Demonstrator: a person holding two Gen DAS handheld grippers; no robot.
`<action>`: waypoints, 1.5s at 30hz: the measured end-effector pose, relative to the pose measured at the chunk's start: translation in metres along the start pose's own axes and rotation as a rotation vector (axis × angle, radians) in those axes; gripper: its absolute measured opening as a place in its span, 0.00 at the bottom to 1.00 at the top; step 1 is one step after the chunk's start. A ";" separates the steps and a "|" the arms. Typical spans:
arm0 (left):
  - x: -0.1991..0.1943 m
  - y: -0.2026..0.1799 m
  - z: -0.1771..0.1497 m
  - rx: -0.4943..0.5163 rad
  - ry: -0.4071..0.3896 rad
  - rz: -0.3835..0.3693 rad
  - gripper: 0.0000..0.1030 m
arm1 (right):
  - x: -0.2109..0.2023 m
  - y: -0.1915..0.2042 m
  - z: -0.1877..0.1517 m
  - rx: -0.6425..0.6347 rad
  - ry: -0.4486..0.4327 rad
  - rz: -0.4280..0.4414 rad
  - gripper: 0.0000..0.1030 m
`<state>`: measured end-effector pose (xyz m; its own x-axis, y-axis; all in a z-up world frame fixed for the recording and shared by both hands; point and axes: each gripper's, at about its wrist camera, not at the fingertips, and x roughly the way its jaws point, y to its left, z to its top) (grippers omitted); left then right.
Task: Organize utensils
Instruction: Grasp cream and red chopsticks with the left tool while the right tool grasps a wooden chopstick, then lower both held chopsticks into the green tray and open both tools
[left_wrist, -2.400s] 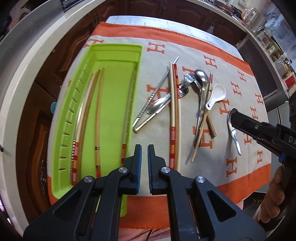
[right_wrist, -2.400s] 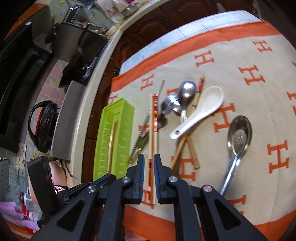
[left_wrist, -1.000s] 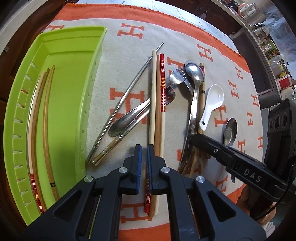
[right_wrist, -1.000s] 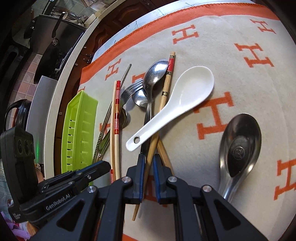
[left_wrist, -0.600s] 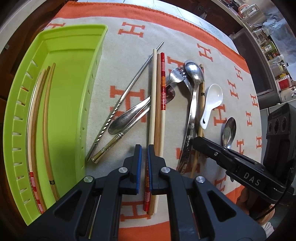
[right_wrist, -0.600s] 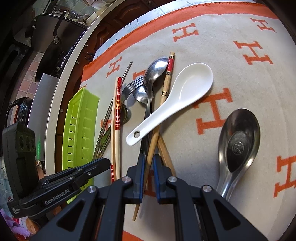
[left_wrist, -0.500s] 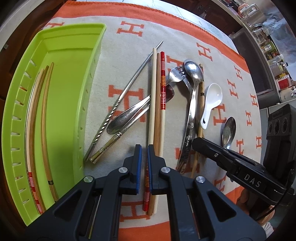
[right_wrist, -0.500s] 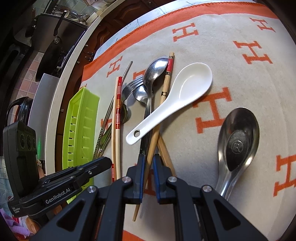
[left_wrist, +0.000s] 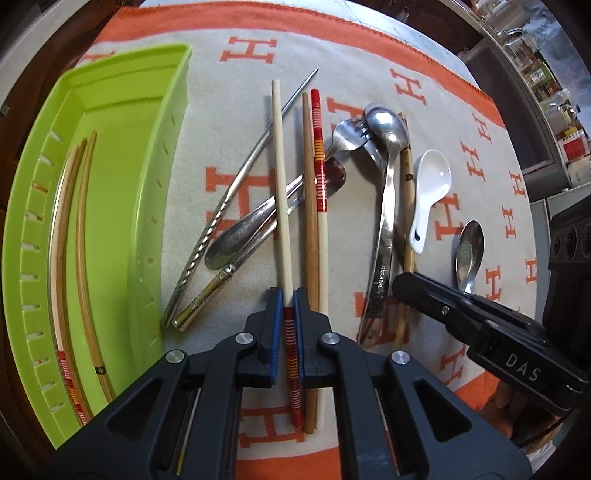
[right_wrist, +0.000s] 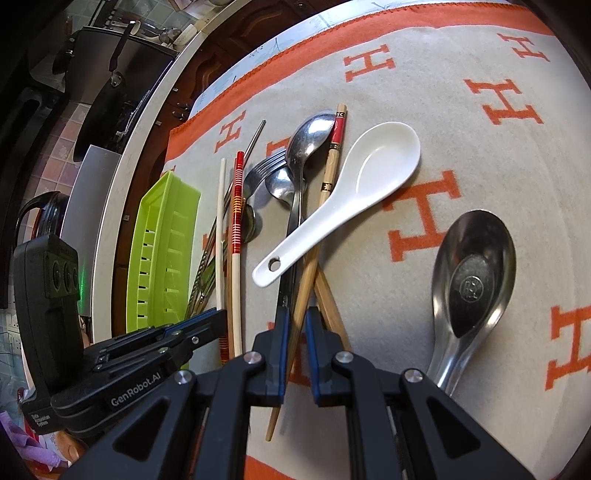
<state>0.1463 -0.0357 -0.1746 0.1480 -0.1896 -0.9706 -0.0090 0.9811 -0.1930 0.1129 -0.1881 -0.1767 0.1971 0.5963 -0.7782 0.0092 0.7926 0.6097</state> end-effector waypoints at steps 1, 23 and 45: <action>0.001 -0.002 0.001 0.007 -0.002 0.008 0.04 | 0.000 0.000 0.000 0.001 0.001 -0.001 0.09; -0.044 -0.010 -0.033 0.017 -0.129 -0.026 0.03 | -0.027 0.004 -0.025 0.033 -0.053 0.173 0.07; -0.117 0.051 -0.060 -0.082 -0.259 -0.076 0.03 | -0.052 0.089 -0.034 -0.087 -0.097 0.241 0.05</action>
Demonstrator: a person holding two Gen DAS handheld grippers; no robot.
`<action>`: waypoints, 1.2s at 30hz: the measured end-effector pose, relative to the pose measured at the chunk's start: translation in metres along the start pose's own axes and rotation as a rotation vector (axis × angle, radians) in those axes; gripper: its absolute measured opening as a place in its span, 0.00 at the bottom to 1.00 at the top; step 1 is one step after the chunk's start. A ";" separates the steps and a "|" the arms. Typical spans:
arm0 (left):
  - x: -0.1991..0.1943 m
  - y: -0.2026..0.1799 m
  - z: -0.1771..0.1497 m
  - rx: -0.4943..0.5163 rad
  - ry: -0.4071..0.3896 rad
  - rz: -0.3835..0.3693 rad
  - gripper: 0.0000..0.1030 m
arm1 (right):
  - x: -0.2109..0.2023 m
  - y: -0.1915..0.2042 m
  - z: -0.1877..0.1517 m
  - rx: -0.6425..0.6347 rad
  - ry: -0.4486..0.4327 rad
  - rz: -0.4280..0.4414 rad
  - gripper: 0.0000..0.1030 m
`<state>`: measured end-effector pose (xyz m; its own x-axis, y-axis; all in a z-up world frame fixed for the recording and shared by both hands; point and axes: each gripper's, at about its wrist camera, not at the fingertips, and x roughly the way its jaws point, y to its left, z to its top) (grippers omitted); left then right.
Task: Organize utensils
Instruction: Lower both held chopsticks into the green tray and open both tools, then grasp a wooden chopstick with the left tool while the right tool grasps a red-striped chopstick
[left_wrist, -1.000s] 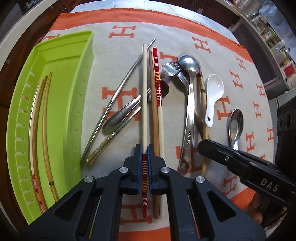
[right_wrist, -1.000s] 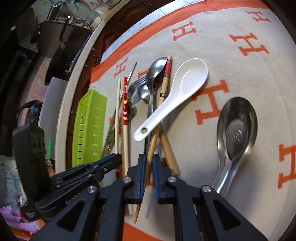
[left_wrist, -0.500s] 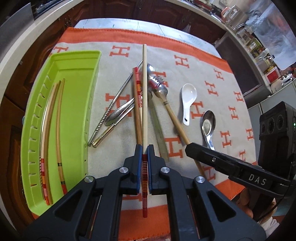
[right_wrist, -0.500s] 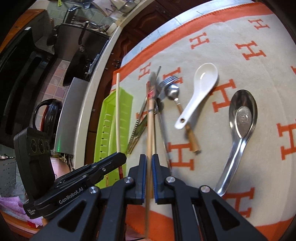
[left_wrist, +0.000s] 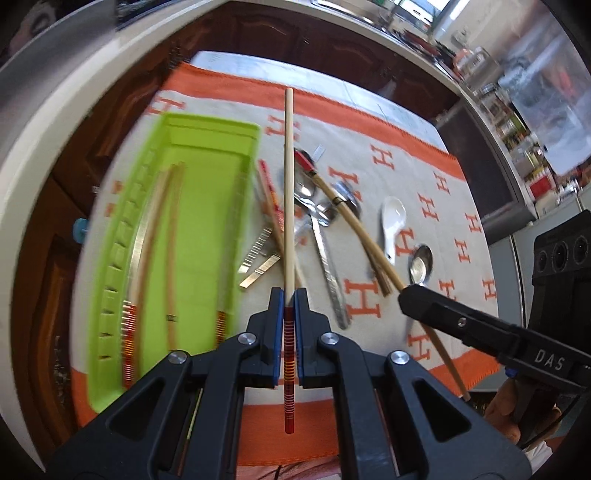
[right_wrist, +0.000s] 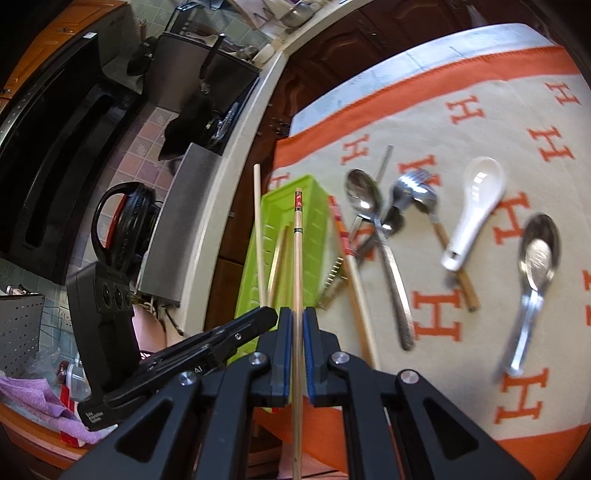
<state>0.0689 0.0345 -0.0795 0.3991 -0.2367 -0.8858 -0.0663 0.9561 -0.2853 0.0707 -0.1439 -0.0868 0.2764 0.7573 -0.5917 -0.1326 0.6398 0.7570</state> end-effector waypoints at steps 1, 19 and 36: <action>-0.004 0.008 0.003 -0.008 -0.009 0.013 0.03 | 0.004 0.006 0.003 -0.001 -0.002 -0.003 0.05; 0.015 0.080 0.020 -0.061 0.055 0.187 0.04 | 0.080 0.049 0.008 -0.057 0.146 -0.050 0.10; 0.005 0.055 0.016 -0.044 0.046 0.133 0.04 | 0.042 0.008 0.019 -0.032 0.085 -0.117 0.10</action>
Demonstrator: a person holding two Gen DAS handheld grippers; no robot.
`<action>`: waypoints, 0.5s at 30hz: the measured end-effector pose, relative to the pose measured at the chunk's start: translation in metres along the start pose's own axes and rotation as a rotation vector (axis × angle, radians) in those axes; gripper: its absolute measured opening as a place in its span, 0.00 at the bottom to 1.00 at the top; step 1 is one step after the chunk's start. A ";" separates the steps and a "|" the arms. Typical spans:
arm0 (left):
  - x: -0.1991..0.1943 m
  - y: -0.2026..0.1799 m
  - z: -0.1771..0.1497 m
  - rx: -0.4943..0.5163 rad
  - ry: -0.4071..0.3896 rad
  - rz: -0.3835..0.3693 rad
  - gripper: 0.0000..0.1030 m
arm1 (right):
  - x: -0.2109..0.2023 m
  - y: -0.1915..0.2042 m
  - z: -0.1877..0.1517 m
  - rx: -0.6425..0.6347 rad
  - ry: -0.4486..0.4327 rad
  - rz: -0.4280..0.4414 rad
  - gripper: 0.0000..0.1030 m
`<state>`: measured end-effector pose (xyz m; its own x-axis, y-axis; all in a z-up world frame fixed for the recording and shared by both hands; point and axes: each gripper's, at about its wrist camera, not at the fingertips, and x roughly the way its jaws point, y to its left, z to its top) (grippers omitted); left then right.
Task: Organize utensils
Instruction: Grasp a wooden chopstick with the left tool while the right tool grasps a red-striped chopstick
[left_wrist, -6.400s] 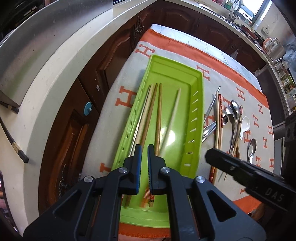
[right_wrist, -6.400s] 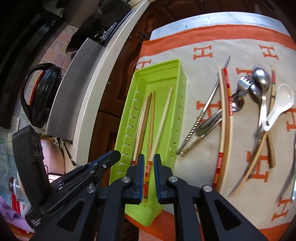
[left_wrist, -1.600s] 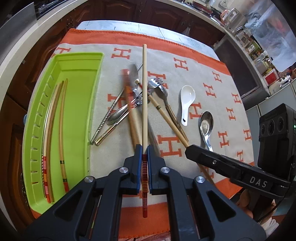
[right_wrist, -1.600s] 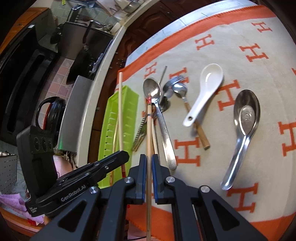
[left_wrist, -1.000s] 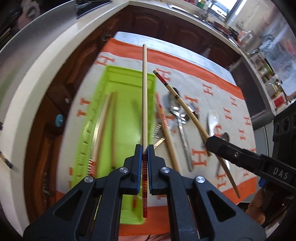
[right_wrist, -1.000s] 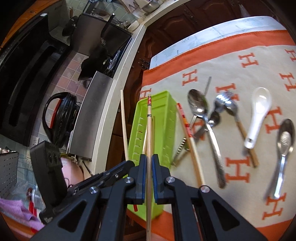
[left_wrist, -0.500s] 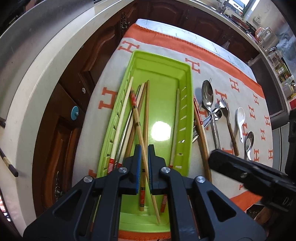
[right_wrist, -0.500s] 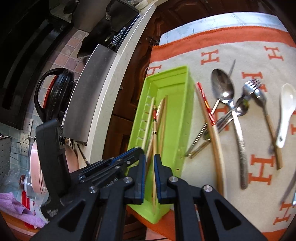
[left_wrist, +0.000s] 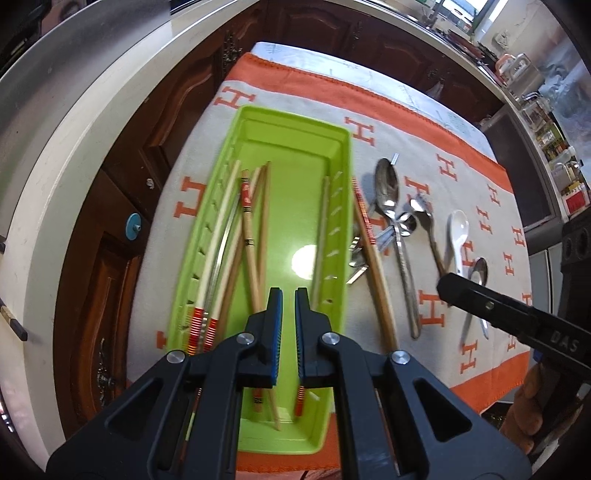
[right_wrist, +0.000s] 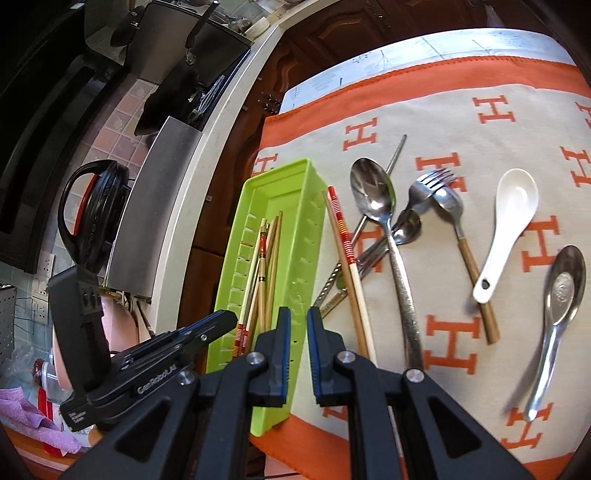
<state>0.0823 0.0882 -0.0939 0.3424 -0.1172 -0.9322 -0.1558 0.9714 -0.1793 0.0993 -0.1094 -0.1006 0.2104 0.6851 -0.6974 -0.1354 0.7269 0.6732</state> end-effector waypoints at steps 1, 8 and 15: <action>-0.001 -0.005 -0.001 0.007 0.000 -0.004 0.04 | 0.000 -0.001 0.000 -0.002 0.000 0.000 0.10; -0.001 -0.044 -0.013 0.075 0.019 -0.051 0.04 | -0.006 -0.009 -0.005 -0.015 -0.006 -0.004 0.10; 0.015 -0.069 -0.023 0.063 0.062 -0.100 0.04 | -0.010 -0.025 -0.007 -0.011 -0.011 -0.026 0.10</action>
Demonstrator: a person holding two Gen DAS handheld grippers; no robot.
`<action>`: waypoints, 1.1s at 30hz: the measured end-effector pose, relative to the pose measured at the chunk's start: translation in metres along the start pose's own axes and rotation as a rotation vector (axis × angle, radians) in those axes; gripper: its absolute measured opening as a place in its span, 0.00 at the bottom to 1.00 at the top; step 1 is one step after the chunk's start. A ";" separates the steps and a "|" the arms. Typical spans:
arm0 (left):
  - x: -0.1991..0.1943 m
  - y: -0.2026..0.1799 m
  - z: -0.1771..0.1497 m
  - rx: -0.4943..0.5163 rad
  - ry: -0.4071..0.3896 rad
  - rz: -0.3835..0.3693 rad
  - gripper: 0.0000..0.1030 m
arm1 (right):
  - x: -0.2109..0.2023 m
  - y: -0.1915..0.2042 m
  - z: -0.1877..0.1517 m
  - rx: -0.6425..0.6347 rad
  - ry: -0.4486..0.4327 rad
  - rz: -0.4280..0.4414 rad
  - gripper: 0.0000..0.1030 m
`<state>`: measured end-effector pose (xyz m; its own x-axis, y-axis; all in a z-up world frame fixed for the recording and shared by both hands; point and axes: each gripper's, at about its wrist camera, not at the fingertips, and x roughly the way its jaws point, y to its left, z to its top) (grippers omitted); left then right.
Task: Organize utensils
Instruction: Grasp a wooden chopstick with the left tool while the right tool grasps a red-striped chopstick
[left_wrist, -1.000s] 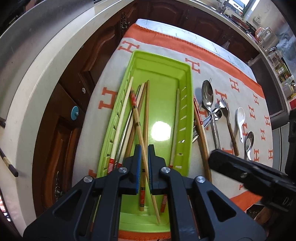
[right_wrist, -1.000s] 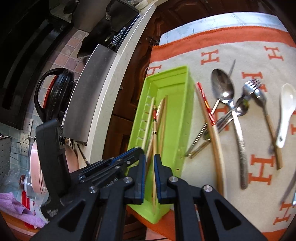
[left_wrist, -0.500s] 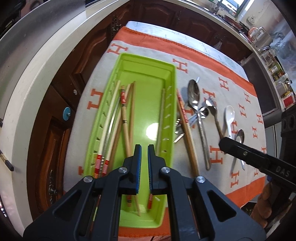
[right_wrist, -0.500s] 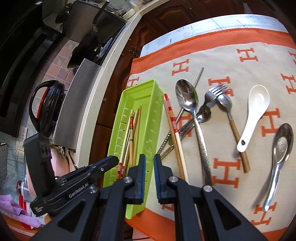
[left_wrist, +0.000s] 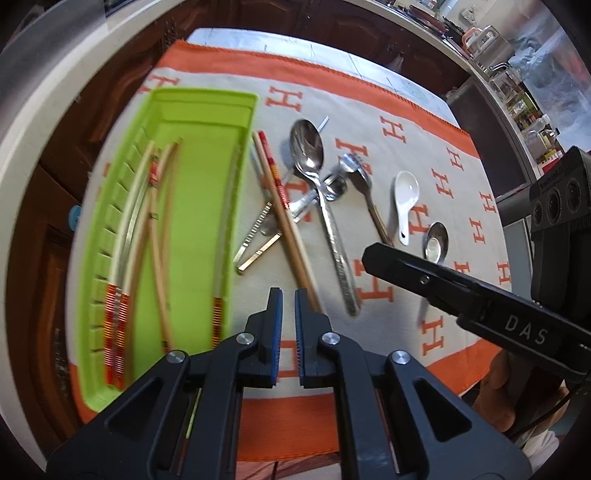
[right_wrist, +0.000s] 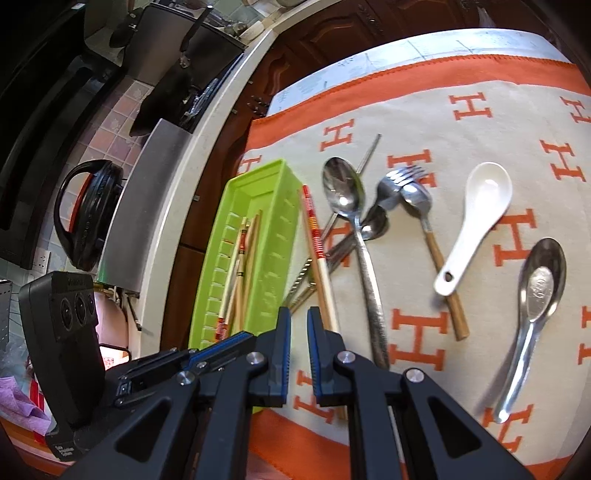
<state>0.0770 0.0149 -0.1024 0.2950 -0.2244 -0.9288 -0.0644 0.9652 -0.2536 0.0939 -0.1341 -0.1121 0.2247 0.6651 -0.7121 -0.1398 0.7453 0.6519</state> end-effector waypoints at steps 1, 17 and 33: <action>0.002 0.000 -0.001 -0.008 0.002 -0.008 0.04 | 0.000 -0.003 0.000 0.000 0.000 -0.004 0.10; 0.055 -0.002 0.009 -0.161 0.060 -0.057 0.04 | 0.002 -0.043 0.008 0.047 0.017 0.039 0.10; 0.079 -0.005 0.017 -0.168 0.076 0.056 0.04 | 0.002 -0.059 0.011 0.061 0.025 0.085 0.10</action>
<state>0.1163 -0.0048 -0.1697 0.2136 -0.1862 -0.9590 -0.2394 0.9418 -0.2362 0.1136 -0.1776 -0.1490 0.1901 0.7277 -0.6591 -0.0980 0.6820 0.7247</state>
